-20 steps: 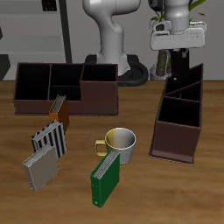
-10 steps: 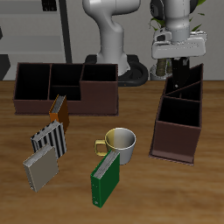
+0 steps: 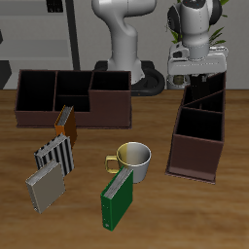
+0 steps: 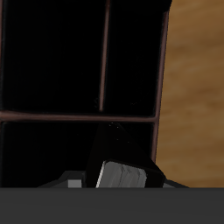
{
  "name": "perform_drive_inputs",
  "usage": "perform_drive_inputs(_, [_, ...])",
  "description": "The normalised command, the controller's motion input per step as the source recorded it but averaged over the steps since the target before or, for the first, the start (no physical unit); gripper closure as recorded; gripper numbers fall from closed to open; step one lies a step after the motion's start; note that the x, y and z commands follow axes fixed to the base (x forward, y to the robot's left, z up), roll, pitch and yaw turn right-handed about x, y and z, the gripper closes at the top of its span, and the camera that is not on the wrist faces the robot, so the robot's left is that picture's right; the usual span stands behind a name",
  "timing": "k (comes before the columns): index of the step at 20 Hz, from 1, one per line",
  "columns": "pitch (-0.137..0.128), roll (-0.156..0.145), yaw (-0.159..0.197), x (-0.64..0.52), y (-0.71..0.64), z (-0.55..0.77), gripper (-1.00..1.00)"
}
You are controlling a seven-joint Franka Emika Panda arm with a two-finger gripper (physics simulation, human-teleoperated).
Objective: Place the black book into the left desk caddy's left compartment
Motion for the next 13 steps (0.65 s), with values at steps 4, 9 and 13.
perform_drive_inputs(4, [0.006,0.001,0.020,0.01,-0.03,-0.04,-1.00])
perform_drive_inputs(9, [0.010,0.010,-0.005,0.02,-0.02,0.01,-1.00])
perform_drive_inputs(13, [-0.062,-0.006,0.017,0.06,-0.23,0.31,-1.00])
